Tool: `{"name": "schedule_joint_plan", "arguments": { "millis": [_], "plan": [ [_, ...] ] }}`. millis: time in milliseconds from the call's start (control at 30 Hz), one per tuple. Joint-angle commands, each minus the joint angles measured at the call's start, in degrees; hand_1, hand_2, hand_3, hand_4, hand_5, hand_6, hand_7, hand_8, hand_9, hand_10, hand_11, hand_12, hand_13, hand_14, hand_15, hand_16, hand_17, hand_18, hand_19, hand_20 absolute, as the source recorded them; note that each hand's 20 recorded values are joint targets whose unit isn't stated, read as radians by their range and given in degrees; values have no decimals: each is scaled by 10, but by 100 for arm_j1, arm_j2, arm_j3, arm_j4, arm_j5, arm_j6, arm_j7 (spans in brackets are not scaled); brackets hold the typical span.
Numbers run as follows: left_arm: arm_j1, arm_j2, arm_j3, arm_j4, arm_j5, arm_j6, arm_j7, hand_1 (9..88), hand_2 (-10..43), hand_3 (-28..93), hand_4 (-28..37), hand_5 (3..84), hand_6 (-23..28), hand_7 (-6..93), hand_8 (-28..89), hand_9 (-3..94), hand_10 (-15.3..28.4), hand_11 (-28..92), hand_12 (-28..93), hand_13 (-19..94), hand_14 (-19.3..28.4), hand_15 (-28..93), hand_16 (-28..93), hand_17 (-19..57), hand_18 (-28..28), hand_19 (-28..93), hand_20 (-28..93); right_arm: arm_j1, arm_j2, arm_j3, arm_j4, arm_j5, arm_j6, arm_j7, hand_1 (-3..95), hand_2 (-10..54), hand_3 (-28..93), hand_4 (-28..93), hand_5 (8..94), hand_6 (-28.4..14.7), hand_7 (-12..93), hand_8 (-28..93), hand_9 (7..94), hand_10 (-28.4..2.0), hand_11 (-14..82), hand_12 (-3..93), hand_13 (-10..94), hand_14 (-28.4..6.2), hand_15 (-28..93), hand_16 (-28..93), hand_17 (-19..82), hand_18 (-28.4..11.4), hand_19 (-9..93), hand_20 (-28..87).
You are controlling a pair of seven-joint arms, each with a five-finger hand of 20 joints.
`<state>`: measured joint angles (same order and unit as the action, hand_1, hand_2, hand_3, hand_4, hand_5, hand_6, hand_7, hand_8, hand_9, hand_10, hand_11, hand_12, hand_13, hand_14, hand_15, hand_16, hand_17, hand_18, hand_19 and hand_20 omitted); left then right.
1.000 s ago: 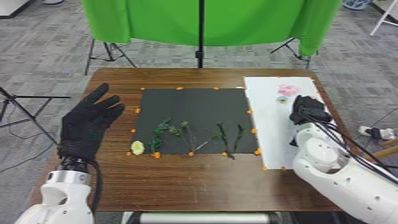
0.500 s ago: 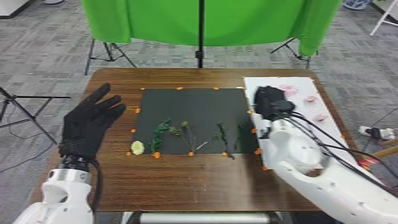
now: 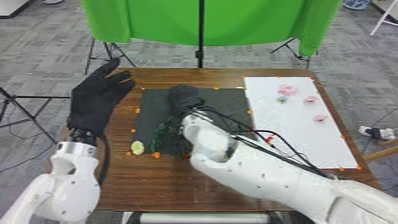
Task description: Arrange flowers
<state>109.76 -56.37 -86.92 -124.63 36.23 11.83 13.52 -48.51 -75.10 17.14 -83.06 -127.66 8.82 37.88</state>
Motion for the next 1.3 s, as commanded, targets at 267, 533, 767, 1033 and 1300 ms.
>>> {"name": "schedule_joint_plan", "arguments": {
  "millis": [267,533,767,1033,1300],
  "plan": [
    [-317,-71,229,188,67,-282,-60,266,85,790,-224,396,102,143,-103,385,215,281,112,293,284,573,-98,-74,255,588,119,147,-98,-215,32,84,-408,454,548,-95,654,-283,797,17,135,5,881,-87,265,313,789,-61,658,177,396,-216,932,411],
    [-475,-181,223,296,121,-368,-234,267,85,790,-224,396,102,143,-103,385,215,281,112,294,284,573,-98,-74,254,587,119,44,-234,-6,149,-69,-614,299,477,-95,687,-283,700,30,139,-87,820,-102,343,248,752,-69,689,159,370,-218,932,401],
    [-580,-239,250,353,144,-438,-317,267,85,790,-225,397,103,143,-103,386,216,281,111,294,284,573,-98,-75,254,587,118,219,-250,-198,229,58,-251,426,473,-95,672,-283,681,31,136,-120,802,-109,385,202,748,-70,696,154,369,-218,932,402],
    [-701,-370,226,455,193,-543,-472,267,86,790,-225,401,105,144,-103,386,215,282,112,294,284,574,-98,-75,254,587,118,-54,-384,282,215,-117,-874,228,452,-95,637,-283,634,26,132,-120,777,-117,388,182,724,-77,715,157,357,-223,932,414],
    [-292,-250,112,256,142,-359,-325,267,86,791,-225,404,107,143,-102,386,215,282,111,294,284,574,-98,-74,253,587,118,-150,-294,334,-11,-136,-916,224,428,-95,591,-283,585,16,125,-118,755,-122,403,177,700,-91,739,148,345,-230,932,430]
  ]
}}
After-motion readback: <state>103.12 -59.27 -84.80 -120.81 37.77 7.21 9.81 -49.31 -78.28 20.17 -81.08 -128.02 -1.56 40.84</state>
